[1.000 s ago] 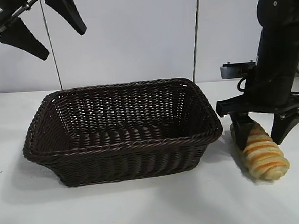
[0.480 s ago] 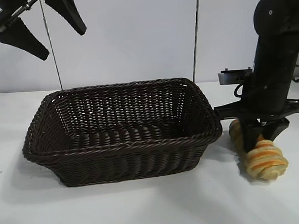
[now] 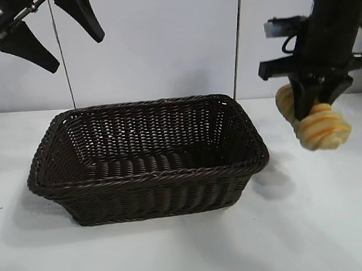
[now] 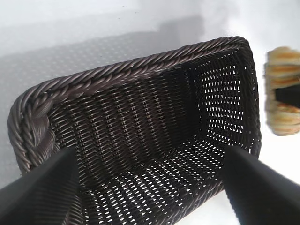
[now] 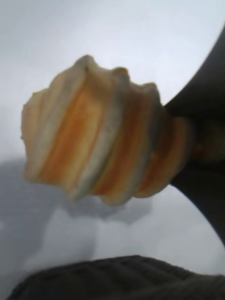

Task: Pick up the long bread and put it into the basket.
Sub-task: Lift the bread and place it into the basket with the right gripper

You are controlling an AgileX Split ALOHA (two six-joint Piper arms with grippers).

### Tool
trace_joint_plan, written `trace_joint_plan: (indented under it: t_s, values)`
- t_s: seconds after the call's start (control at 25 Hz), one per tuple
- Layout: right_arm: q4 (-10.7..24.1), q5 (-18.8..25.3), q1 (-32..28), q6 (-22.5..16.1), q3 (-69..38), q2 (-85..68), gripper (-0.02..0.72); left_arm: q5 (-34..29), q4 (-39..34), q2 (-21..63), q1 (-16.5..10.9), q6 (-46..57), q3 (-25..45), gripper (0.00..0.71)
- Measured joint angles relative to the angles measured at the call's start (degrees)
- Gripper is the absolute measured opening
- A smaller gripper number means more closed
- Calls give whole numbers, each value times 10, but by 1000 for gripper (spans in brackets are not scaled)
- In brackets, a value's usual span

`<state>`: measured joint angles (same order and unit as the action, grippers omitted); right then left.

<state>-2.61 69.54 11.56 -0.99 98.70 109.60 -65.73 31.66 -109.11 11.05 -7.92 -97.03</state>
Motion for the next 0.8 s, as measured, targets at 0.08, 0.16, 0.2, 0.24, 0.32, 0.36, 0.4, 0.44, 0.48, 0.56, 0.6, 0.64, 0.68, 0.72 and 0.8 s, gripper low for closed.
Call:
trace_joint_plan:
  t_s: [0.08,0.16,0.2,0.24,0.32,0.36,0.4,0.44,0.48,0.56,0.6,0.64,0.68,0.72,0.8]
  values:
    - [-28,1,5,28,16,0,159,0,0,0,0,0,0,606]
    - [-60,2,17,66,21,0,159,0,0,0,0,0,0,606]
    - [-70,0,28,80,21,0,159,0,0,0,0,0,0,606]
    - [-79,-3,39,96,21,0,159,0,0,0,0,0,0,606]
    - [-88,-19,70,119,21,4,159,0,0,0,0,0,0,606]
    - [-89,-30,87,126,21,8,159,0,0,0,0,0,0,606]
    - [-91,-39,101,133,21,14,159,0,0,0,0,0,0,606]
    - [-93,-50,117,141,21,23,159,0,0,0,0,0,0,606]
    - [-94,-60,132,147,21,34,159,0,0,0,0,0,0,606]
    - [-94,-75,156,163,21,56,159,0,0,0,0,0,0,606]
    - [-94,-85,166,172,21,69,159,0,0,0,0,0,0,606]
    - [-93,-95,175,179,21,82,159,0,0,0,0,0,0,606]
    - [-91,-104,181,188,21,92,159,0,0,0,0,0,0,606]
    - [-87,-115,186,195,21,102,159,-1,0,0,0,0,0,606]
    - [-84,-129,189,204,21,118,159,-2,0,0,0,0,0,606]
